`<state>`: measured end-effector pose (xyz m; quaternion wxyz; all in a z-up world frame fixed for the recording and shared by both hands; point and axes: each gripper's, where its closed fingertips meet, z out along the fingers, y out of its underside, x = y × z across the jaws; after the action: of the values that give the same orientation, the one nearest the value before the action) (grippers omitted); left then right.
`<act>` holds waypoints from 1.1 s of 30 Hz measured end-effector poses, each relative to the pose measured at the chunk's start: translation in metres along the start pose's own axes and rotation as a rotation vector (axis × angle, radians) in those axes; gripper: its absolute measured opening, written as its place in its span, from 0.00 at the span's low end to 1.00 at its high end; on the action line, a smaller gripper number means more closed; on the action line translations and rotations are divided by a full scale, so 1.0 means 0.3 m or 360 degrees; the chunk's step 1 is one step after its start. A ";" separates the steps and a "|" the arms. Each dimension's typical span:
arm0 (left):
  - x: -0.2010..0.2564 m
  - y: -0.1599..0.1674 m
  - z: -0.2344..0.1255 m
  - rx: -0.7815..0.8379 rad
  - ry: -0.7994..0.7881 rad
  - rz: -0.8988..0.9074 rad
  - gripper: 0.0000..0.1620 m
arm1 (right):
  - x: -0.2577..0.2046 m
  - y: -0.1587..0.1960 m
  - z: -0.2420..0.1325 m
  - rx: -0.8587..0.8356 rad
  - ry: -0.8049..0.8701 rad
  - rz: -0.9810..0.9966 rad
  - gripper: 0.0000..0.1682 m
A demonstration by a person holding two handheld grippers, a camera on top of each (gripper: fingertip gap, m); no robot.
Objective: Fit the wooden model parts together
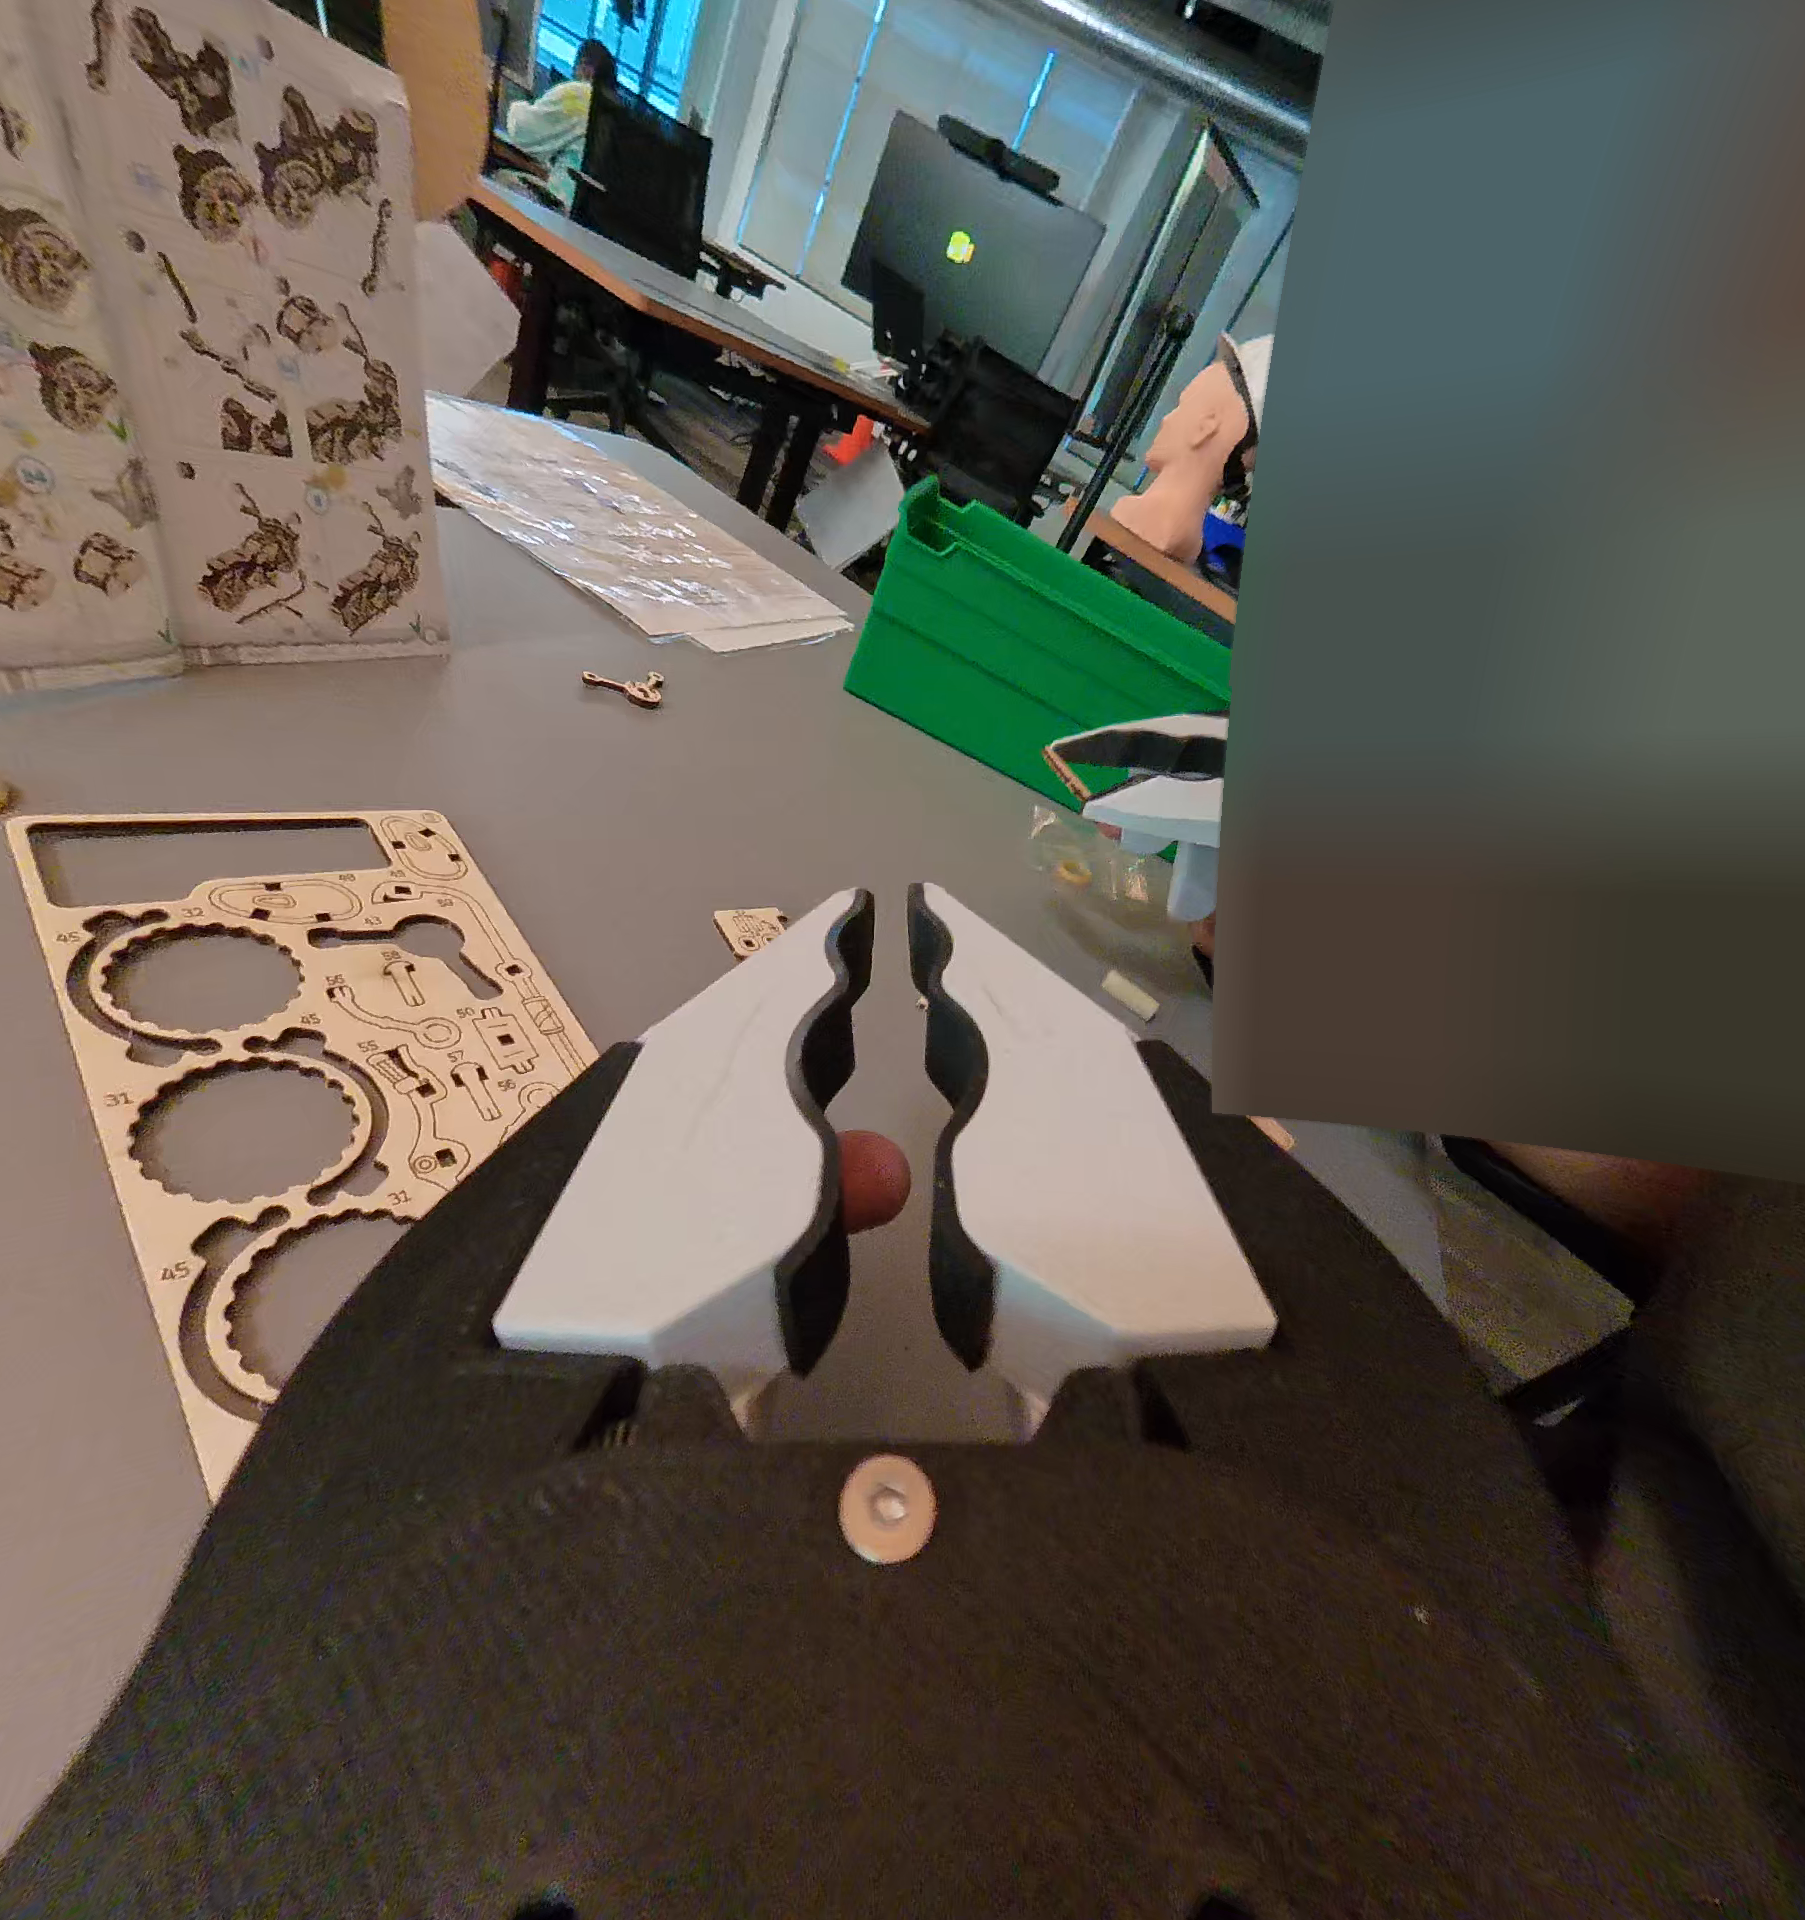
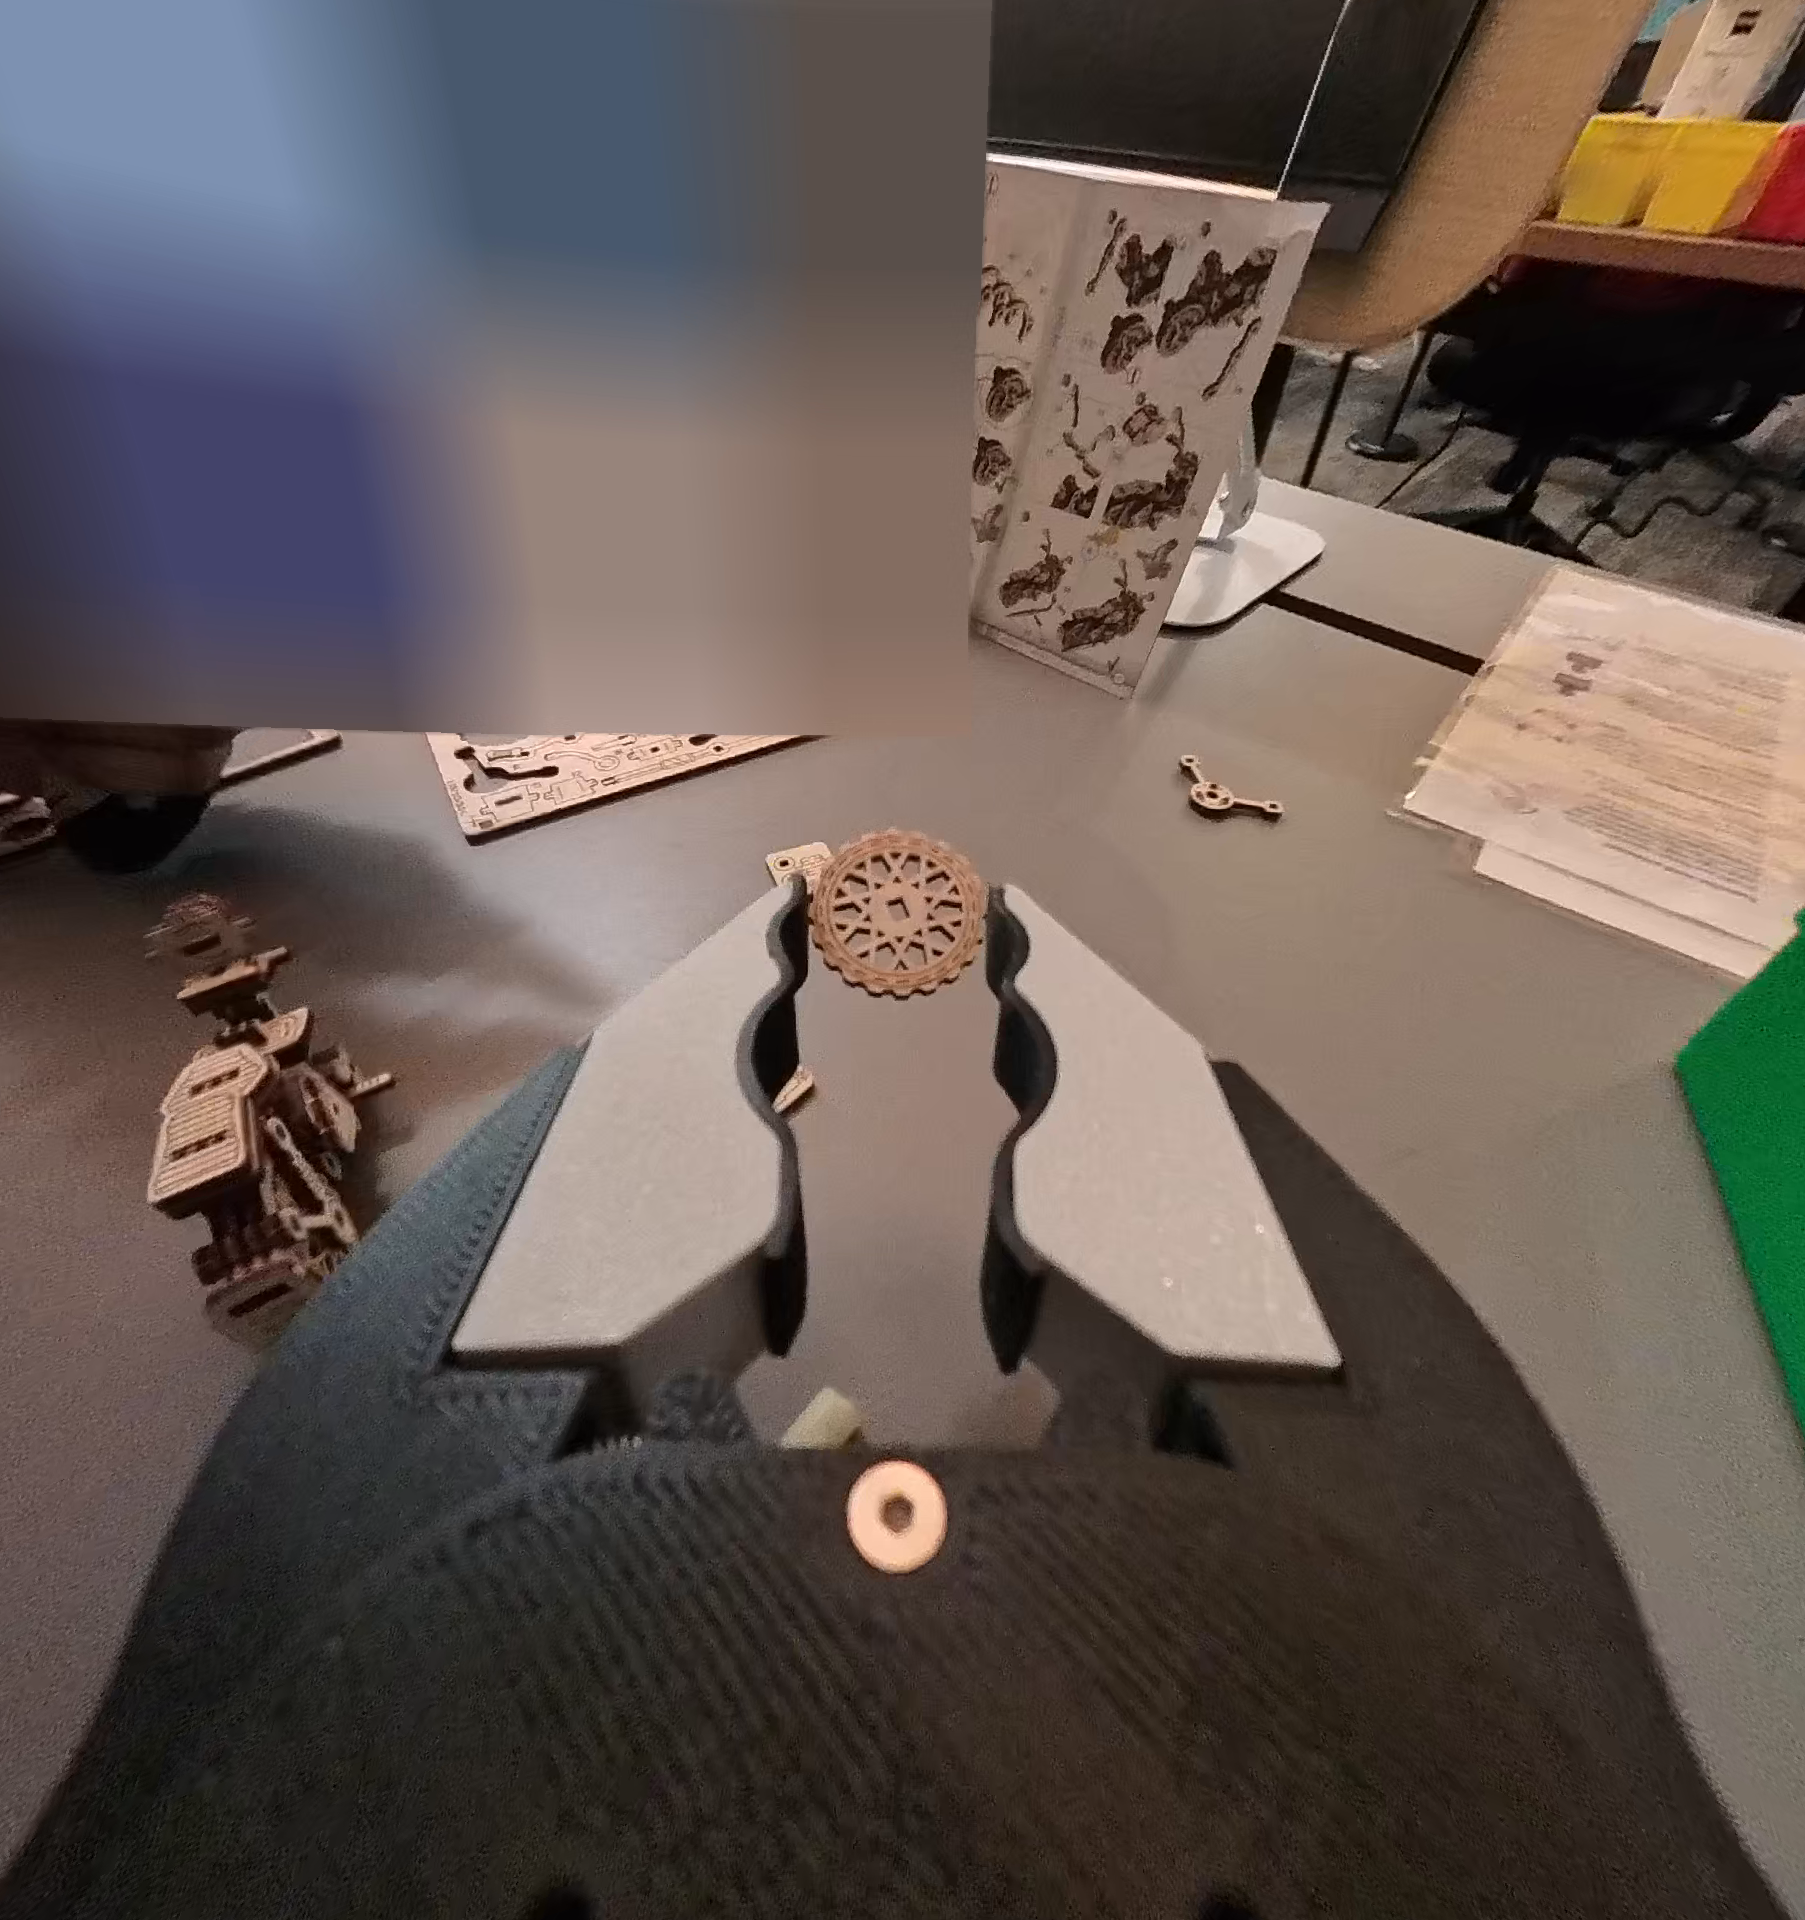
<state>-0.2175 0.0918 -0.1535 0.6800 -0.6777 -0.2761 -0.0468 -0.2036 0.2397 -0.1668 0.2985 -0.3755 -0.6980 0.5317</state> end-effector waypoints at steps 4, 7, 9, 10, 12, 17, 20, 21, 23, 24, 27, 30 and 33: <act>-0.016 -0.011 -0.008 0.0030 -0.0022 -0.0006 0.01 | 0.048 -0.054 -0.033 0.0142 0.0073 0.0049 0.20; -0.014 0.006 -0.001 0.0007 -0.0029 0.0021 0.00 | 0.109 -0.126 -0.114 0.0346 0.0164 0.0169 0.20; 0.000 0.012 0.006 0.0001 -0.0015 0.0047 0.00 | 0.144 -0.146 -0.160 0.0431 0.0200 0.0262 0.19; 0.011 0.013 0.008 0.0006 -0.0001 0.0061 0.00 | 0.156 -0.136 -0.171 0.0419 0.0204 0.0296 0.20; 0.040 0.013 0.011 0.0015 0.0051 0.0079 0.00 | 0.166 -0.105 -0.199 0.0365 0.0246 0.0324 0.20; 0.065 0.011 0.015 0.0027 0.0074 0.0118 0.00 | 0.096 -0.090 -0.285 0.0377 0.0248 0.0361 0.20; 0.070 0.025 0.026 0.0009 0.0071 0.0130 0.00 | 0.047 -0.063 -0.308 0.0346 0.0175 0.0428 0.20; 0.073 0.029 0.030 0.0004 0.0071 0.0131 0.00 | 0.034 -0.064 -0.313 0.0351 0.0143 0.0432 0.20; 0.079 0.027 0.034 0.0018 0.0067 0.0132 0.00 | 0.025 -0.050 -0.311 0.0306 0.0137 0.0382 0.20; 0.080 0.025 0.033 0.0026 0.0066 0.0122 0.00 | 0.023 -0.037 -0.304 0.0264 0.0142 0.0352 0.20; 0.080 0.004 0.025 0.0069 0.0062 0.0079 0.00 | -0.005 -0.015 -0.276 0.0190 0.0099 0.0322 0.20; 0.097 -0.029 0.013 0.0144 0.0102 -0.0022 0.00 | -0.035 -0.009 -0.259 0.0156 0.0063 0.0286 0.20; 0.140 -0.052 0.005 0.0216 0.0148 -0.0075 0.00 | -0.043 0.002 -0.244 0.0116 0.0064 0.0248 0.20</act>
<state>-0.1894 0.1051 -0.1213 0.7351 -0.6204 -0.2627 -0.0753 -0.1367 0.2669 -0.1489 0.2836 -0.4281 -0.6408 0.5707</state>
